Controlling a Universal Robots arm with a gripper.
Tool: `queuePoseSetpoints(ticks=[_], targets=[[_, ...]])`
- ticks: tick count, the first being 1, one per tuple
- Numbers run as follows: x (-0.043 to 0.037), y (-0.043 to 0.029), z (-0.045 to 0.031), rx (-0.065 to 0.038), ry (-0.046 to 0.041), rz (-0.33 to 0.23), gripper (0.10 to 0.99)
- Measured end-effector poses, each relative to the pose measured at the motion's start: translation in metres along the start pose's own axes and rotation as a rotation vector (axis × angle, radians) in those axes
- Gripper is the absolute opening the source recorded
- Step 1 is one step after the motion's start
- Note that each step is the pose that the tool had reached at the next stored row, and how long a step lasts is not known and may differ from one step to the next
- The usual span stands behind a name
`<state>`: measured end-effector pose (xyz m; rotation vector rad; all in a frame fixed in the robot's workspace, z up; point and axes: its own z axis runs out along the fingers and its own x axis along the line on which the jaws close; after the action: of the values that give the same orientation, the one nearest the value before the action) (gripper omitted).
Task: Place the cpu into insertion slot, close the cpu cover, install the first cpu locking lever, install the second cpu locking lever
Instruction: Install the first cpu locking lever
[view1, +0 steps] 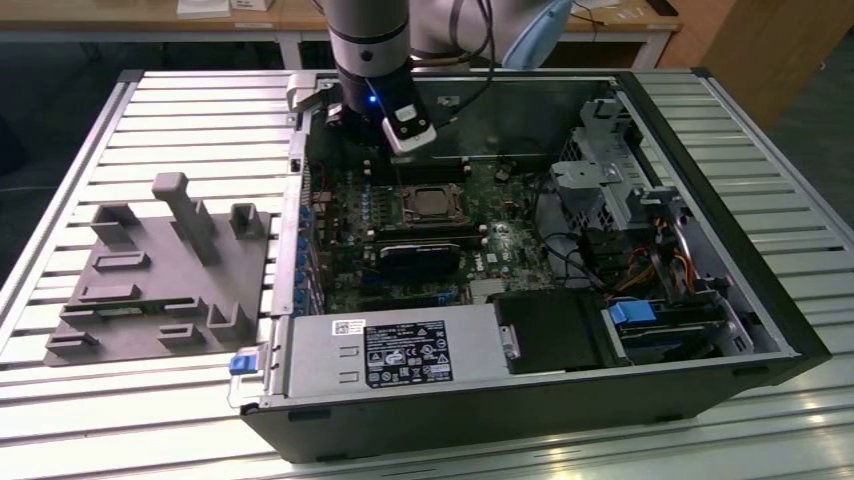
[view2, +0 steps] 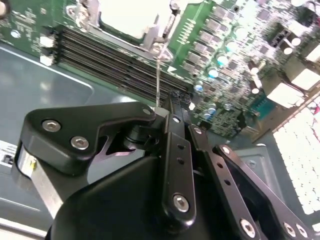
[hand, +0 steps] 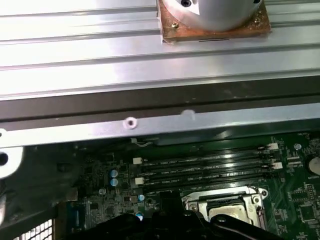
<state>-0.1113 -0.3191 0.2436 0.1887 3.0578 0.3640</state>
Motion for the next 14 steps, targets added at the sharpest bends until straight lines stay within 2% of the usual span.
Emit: queuePoseSetpoints(ticks=[11,14], targets=[[-0.0354,0.0040,0.0029,0.000,0.0003,0.000,0.102],[-0.0377,0.0042,0.0030,0.000,0.0004,0.000,0.102]])
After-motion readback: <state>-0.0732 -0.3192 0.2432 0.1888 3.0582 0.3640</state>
